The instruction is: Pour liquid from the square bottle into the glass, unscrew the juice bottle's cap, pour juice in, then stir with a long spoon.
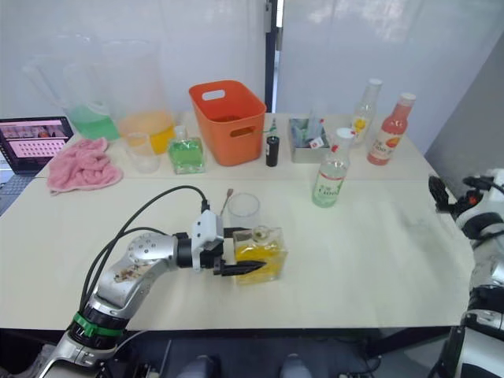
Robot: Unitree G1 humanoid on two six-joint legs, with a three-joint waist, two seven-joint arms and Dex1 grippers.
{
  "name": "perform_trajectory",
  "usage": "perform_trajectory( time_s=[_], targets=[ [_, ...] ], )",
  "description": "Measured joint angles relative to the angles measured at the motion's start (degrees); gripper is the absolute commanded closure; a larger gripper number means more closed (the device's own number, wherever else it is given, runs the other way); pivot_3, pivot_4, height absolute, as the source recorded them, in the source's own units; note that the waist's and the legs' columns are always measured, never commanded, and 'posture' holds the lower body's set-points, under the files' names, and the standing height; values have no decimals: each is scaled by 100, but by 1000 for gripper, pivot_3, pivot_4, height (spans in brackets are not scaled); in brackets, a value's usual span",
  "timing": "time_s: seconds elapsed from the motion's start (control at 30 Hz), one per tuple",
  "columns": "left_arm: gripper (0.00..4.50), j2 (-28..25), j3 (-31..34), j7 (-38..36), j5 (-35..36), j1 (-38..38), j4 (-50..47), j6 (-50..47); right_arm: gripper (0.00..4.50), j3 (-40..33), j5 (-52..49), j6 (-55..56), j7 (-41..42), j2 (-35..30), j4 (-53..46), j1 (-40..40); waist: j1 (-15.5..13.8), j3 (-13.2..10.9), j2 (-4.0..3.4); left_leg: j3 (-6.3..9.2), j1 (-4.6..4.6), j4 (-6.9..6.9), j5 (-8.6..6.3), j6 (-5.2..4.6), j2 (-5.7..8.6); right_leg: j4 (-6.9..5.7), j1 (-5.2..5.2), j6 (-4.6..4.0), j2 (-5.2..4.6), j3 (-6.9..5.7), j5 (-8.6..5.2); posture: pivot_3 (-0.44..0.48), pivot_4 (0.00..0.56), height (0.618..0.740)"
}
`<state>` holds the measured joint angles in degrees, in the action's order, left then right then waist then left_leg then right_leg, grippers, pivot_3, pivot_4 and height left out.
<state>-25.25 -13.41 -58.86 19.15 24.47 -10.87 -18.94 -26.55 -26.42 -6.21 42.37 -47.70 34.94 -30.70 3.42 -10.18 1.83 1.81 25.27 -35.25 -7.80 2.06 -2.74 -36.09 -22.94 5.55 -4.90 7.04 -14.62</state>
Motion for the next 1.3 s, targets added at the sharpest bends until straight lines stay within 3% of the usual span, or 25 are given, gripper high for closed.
perform_trajectory(
  time_s=[0.23, 0.53, 0.73, 0.97, 1.1, 1.3],
  targets=[
    [1689, -148, 70, -61, 168, -34, -140, -219, 25, 414, -965, -2041, 1522, -292, -2340, 1368, -39, -1, -6, -1, 1, 2, 0, 0, -1, -2, -8, 7, 0, 2, -4, 0, 150, 725],
    [1689, -739, 700, -2, 897, -740, -982, -915, 25, 942, -1740, -3269, 2268, -409, -4105, 1676, -27, -2, -7, -2, 4, 1, 0, -1, -5, -4, -13, 21, 1, 1, -14, 0, 150, 725],
    [1689, -1207, 1599, 194, 1405, -1478, -1476, -1260, 25, 1381, -1760, -3310, 2908, -501, -4179, 1412, -81, -5, -1, -4, 4, -3, 0, -1, -8, -2, -16, 9, 1, -2, -20, 0, 150, 725],
    [1689, -1723, 2532, 241, 1925, -1871, -1681, -1525, 25, 1778, -1635, -3270, 3376, -393, -3487, 903, -98, -19, 24, -6, 5, -1, 0, -1, -13, -7, -25, -28, 1, -8, -37, 0, 150, 725],
    [1689, -1906, 3067, 477, 2022, -1665, -1522, -1620, 25, 1944, -1532, -3265, 3516, -299, -3338, 862, -104, -19, 24, -7, 5, -1, 0, -1, -13, -5, -22, -26, 1, -8, -37, 0, 150, 725],
    [1689, -2036, 2824, 1134, 1760, -713, -987, -1891, 25, 1941, -1515, -3181, 3477, -165, -3422, 887, -143, -25, 35, -5, 9, -2, 0, 0, -11, -3, -22, 14, 1, -11, -15, 0, 150, 725]
  ],
)
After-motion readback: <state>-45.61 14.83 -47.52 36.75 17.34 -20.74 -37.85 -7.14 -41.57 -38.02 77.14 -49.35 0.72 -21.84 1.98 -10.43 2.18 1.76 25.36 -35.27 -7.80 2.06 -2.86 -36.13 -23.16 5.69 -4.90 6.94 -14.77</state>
